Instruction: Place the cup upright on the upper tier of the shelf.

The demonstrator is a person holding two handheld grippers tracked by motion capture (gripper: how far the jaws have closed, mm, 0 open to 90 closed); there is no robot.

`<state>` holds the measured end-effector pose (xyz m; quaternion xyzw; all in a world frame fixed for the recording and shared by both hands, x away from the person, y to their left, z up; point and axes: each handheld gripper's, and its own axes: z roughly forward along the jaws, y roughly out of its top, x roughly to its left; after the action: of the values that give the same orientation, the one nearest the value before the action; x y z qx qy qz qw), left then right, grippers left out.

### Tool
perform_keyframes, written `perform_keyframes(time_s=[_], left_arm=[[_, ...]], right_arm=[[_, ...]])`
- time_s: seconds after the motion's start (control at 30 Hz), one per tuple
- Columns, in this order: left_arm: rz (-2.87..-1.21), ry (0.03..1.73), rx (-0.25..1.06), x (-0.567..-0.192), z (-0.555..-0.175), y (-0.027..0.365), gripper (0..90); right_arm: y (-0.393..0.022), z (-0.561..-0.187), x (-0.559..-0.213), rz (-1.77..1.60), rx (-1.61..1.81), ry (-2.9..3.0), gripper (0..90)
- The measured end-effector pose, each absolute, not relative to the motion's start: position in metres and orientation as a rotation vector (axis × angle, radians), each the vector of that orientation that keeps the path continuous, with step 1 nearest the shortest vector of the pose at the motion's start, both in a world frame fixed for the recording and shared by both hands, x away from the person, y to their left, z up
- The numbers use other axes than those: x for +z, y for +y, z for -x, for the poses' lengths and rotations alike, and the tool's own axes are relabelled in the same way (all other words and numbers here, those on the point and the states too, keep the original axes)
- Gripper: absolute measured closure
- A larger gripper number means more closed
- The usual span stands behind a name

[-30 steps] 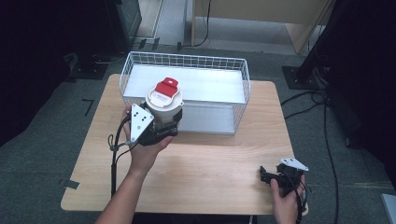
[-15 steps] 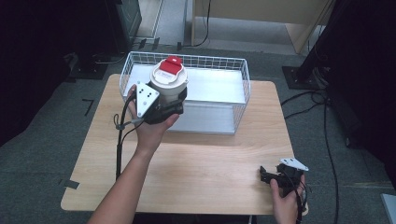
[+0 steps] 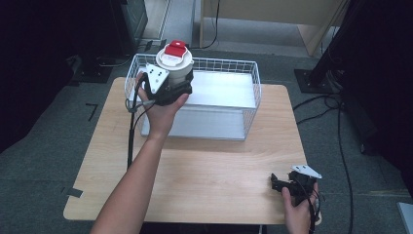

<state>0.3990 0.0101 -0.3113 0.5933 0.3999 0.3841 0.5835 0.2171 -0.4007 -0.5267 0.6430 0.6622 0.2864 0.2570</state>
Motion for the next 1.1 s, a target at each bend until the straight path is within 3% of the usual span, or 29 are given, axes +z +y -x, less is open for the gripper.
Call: perform_keyframes(time_s=[0.43,1.0,1.1], left_arm=[[-1.438,0.997,0.946,-0.311,-0.437,-0.002,11.1],[-1.478,0.988,0.931,-0.31,-0.429,0.003,10.1],[-1.476,1.002,0.908,-0.309,-0.428,0.006,4.3]], right_arm=[[-0.401,-0.217,-0.527,-1.742,0.778,1.796,0.0],[-0.401,-0.217,-0.527,-1.742,0.778,1.796,0.0],[-0.401,-0.217,-0.527,-1.742,0.778,1.796,0.0]])
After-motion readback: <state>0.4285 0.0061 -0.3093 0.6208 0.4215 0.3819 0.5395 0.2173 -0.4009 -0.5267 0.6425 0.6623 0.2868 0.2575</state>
